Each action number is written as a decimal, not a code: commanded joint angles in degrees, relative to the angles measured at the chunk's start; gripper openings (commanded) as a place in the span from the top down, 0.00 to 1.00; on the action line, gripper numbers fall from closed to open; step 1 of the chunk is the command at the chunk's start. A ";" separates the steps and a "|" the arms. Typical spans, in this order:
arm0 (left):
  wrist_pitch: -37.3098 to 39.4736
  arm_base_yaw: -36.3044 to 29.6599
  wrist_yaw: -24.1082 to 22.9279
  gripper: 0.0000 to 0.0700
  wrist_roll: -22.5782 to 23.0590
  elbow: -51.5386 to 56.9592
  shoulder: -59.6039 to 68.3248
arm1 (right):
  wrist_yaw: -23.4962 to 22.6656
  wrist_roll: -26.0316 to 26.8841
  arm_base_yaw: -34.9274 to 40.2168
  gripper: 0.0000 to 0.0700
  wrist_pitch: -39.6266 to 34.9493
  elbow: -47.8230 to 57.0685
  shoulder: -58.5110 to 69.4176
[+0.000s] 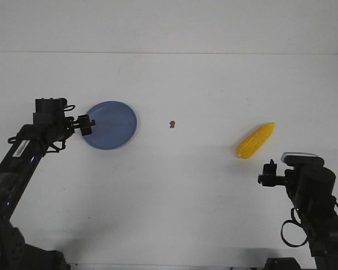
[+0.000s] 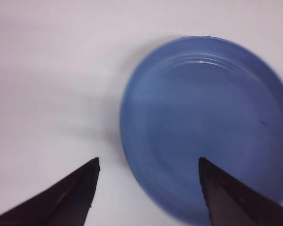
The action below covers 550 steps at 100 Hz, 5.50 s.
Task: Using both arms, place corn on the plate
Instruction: 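Reach the left gripper forward to the near rim of the blue plate, then push the blue plate with the left gripper toward the table center, then pull the left gripper back away from the plate, then reach the right gripper to the yellow corn and grasp it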
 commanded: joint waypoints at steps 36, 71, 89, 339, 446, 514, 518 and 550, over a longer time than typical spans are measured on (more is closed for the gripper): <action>0.81 1.75 -0.26 0.38 -0.33 7.23 16.48 | -0.04 -0.02 0.02 0.20 0.57 0.90 0.26; 0.85 1.73 -0.24 0.49 -0.04 7.23 18.71 | -0.04 -0.02 0.02 0.20 0.55 0.90 0.26; 0.39 1.73 -0.22 1.00 0.35 7.23 18.71 | -0.04 -0.02 0.02 0.20 0.55 0.90 0.26; 13.73 -29.73 16.72 0.68 -13.99 -22.49 -3.74 | -0.04 1.38 0.07 0.20 0.55 0.90 0.28; 7.76 -16.98 -5.35 0.27 7.89 -22.47 -31.15 | -0.22 5.44 0.07 0.20 1.40 0.90 0.74; 7.28 -15.45 -5.35 0.27 7.65 -22.47 -31.67 | -3.67 15.65 -1.36 0.20 15.85 9.16 36.83; 7.26 -15.45 -5.35 0.27 7.65 -22.47 -31.67 | -3.67 16.15 -1.70 0.20 15.85 10.25 38.66; 7.28 -15.45 -5.33 0.27 7.65 -22.47 -31.67 | -7.67 18.10 -3.41 0.20 19.04 13.73 48.78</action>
